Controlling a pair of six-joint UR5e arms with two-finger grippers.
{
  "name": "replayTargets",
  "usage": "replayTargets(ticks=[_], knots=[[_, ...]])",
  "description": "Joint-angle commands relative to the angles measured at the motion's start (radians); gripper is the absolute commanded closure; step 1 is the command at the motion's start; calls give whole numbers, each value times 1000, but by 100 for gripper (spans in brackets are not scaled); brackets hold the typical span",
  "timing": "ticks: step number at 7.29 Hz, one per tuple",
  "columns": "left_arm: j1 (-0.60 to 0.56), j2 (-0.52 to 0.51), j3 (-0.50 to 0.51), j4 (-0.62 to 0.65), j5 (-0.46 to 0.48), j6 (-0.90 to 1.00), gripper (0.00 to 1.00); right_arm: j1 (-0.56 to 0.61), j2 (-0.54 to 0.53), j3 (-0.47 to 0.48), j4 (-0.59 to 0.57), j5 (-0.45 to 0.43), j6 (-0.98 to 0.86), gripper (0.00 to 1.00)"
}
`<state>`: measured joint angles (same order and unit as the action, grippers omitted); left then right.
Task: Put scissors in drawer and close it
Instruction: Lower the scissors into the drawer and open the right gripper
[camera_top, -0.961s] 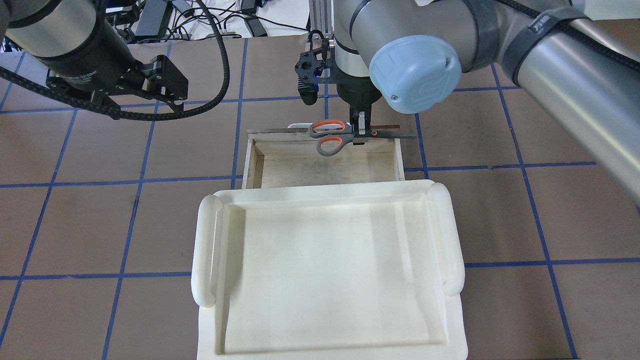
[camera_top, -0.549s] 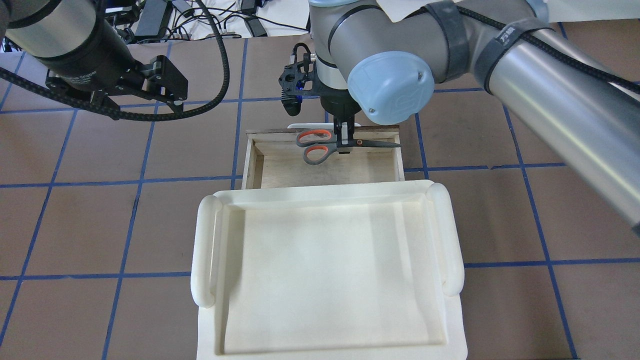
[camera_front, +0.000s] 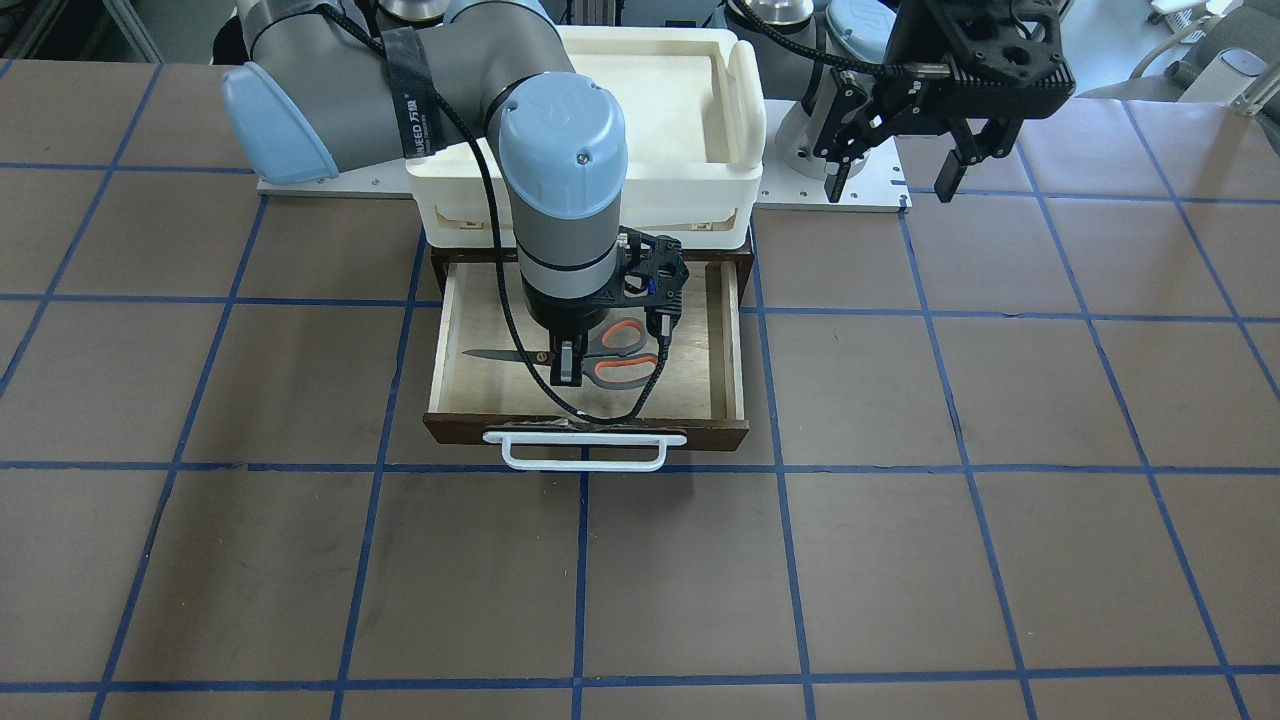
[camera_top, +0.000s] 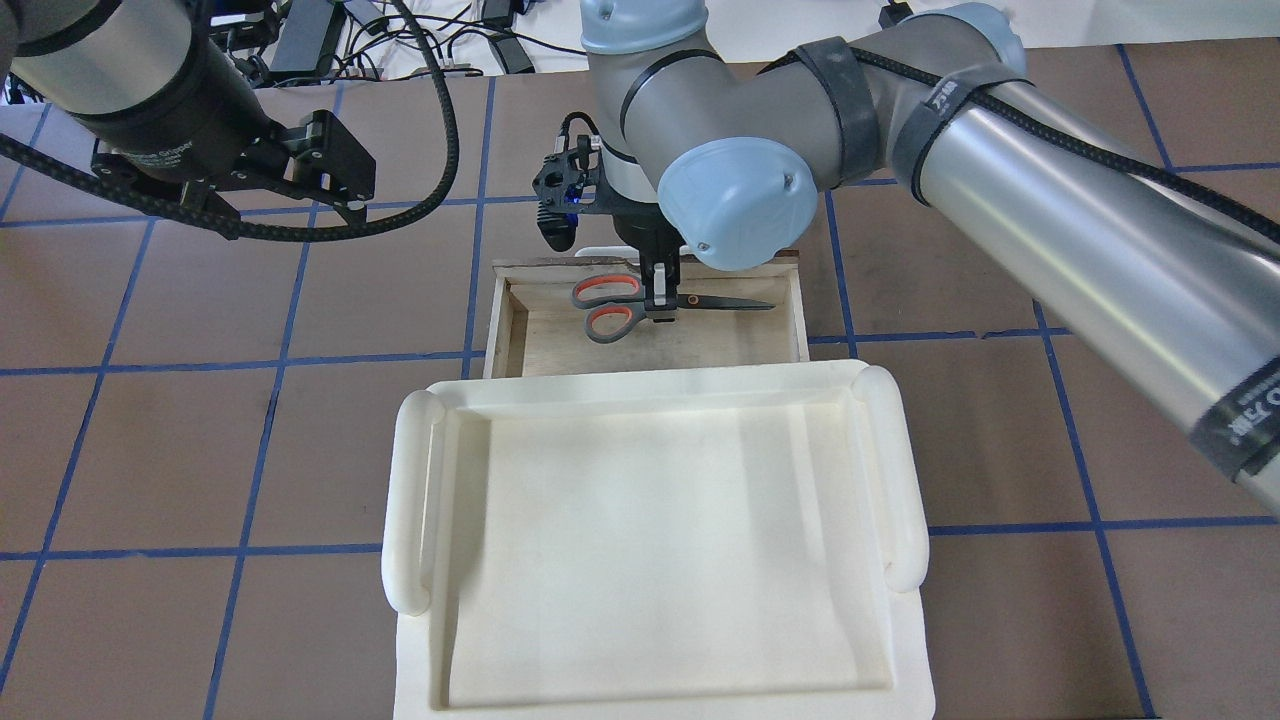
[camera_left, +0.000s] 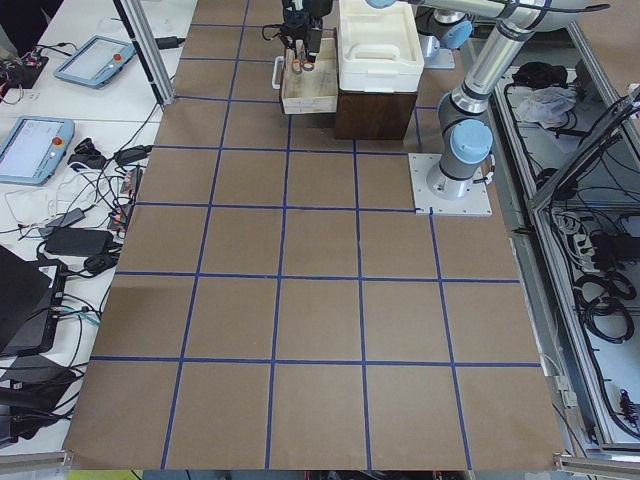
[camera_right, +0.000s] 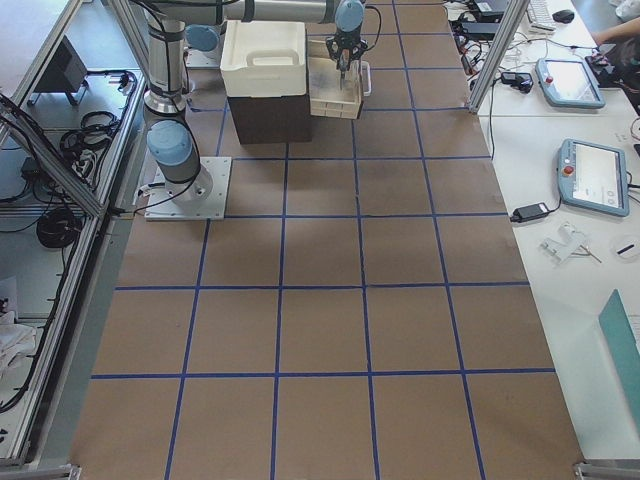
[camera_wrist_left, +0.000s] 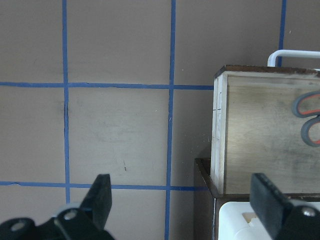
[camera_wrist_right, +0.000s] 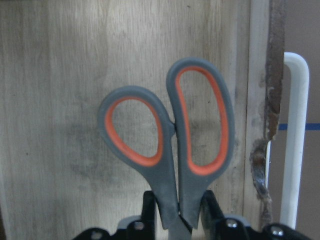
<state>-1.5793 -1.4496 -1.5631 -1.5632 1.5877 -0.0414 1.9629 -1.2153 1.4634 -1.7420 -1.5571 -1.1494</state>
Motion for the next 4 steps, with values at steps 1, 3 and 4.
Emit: replayTargets(ticks=[1,3,4], knots=[[1,0,0,0,0,0,0,4,23,8,-4,0,13,100],[1,0,0,0,0,0,0,5,36,12,-4,0,37,100],[-1,0,0,0,0,0,0,7,34,23,-4,2,49,100]])
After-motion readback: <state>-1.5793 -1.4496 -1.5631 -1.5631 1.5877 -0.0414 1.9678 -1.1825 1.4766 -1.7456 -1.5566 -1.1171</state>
